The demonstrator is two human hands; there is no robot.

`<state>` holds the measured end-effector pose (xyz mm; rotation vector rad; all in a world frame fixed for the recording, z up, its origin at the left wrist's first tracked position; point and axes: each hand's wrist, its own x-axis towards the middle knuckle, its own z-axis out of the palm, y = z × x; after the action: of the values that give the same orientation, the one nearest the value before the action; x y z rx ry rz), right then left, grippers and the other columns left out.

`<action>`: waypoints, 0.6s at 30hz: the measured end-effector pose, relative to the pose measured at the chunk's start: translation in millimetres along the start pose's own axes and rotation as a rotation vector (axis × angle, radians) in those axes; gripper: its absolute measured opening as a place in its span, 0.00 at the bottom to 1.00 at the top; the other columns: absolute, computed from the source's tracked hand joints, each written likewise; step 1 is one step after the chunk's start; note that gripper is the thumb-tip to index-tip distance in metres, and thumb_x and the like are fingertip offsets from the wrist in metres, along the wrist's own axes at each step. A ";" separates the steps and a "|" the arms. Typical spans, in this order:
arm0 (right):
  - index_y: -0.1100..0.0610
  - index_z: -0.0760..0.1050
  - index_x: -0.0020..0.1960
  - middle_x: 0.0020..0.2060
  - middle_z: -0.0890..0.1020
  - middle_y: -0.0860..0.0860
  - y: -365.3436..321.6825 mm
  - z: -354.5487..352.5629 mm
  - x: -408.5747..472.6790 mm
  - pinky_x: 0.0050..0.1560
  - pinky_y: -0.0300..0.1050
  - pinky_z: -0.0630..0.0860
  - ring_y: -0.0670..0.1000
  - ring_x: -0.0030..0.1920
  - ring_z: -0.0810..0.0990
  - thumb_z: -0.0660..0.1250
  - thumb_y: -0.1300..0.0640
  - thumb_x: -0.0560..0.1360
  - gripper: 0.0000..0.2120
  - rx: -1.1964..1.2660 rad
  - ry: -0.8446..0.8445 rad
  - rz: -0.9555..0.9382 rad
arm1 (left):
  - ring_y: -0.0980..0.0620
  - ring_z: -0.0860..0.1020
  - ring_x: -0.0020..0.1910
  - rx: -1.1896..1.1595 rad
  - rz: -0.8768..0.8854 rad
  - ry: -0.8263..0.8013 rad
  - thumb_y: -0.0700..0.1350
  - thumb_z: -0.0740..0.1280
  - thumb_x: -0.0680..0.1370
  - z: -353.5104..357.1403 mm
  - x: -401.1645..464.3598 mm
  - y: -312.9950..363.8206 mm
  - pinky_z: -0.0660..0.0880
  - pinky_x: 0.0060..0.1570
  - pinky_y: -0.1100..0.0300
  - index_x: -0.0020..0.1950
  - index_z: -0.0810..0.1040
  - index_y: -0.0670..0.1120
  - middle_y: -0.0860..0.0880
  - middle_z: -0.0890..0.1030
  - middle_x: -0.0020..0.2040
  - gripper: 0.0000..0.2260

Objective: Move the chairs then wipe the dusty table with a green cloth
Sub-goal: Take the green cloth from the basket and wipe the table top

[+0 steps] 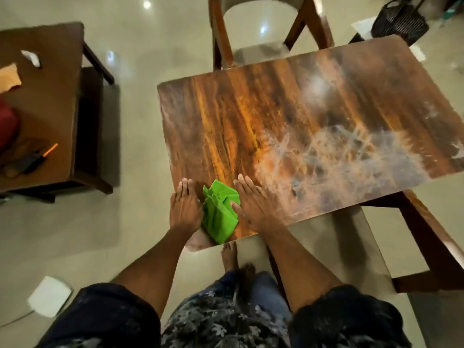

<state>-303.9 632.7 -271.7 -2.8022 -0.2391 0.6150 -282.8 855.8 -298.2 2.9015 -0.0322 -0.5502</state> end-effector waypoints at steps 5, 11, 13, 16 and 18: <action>0.55 0.43 0.86 0.86 0.46 0.53 -37.9 49.7 21.6 0.85 0.57 0.50 0.54 0.86 0.44 0.52 0.40 0.87 0.35 0.012 -0.096 -0.103 | 0.44 0.53 0.86 -0.101 -0.125 0.010 0.46 0.53 0.88 36.1 -10.4 -28.2 0.54 0.83 0.48 0.87 0.51 0.41 0.41 0.53 0.87 0.28; 0.53 0.40 0.87 0.86 0.46 0.57 -61.4 140.9 37.6 0.84 0.62 0.53 0.59 0.86 0.46 0.52 0.38 0.86 0.38 -0.018 0.061 0.055 | 0.49 0.51 0.87 -0.170 -0.145 0.114 0.54 0.42 0.86 100.1 -23.9 -46.8 0.52 0.84 0.49 0.88 0.50 0.45 0.46 0.52 0.88 0.30; 0.52 0.40 0.87 0.86 0.45 0.57 -69.9 150.9 49.4 0.84 0.62 0.52 0.59 0.86 0.45 0.53 0.39 0.86 0.37 -0.002 0.131 0.074 | 0.52 0.49 0.87 -0.244 -0.166 0.192 0.54 0.45 0.88 114.7 -21.6 -44.5 0.52 0.84 0.49 0.88 0.51 0.46 0.48 0.52 0.88 0.28; 0.51 0.42 0.87 0.86 0.46 0.57 -80.0 153.0 88.7 0.83 0.62 0.53 0.58 0.86 0.46 0.54 0.40 0.86 0.36 -0.003 0.206 -0.049 | 0.55 0.49 0.87 -0.373 -0.272 0.353 0.50 0.51 0.88 128.0 -14.1 -38.9 0.51 0.84 0.52 0.88 0.51 0.46 0.51 0.50 0.88 0.27; 0.51 0.45 0.87 0.86 0.48 0.56 -83.8 143.5 128.7 0.83 0.62 0.52 0.57 0.86 0.47 0.54 0.41 0.85 0.35 -0.002 0.238 -0.161 | 0.56 0.48 0.87 -0.414 -0.306 0.405 0.49 0.52 0.88 131.2 -10.9 -32.5 0.51 0.84 0.51 0.88 0.51 0.45 0.51 0.51 0.88 0.27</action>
<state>-259.0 771.4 -423.2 -2.7894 -0.4106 0.2418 -341.3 864.7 -420.3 2.5588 0.5221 0.0066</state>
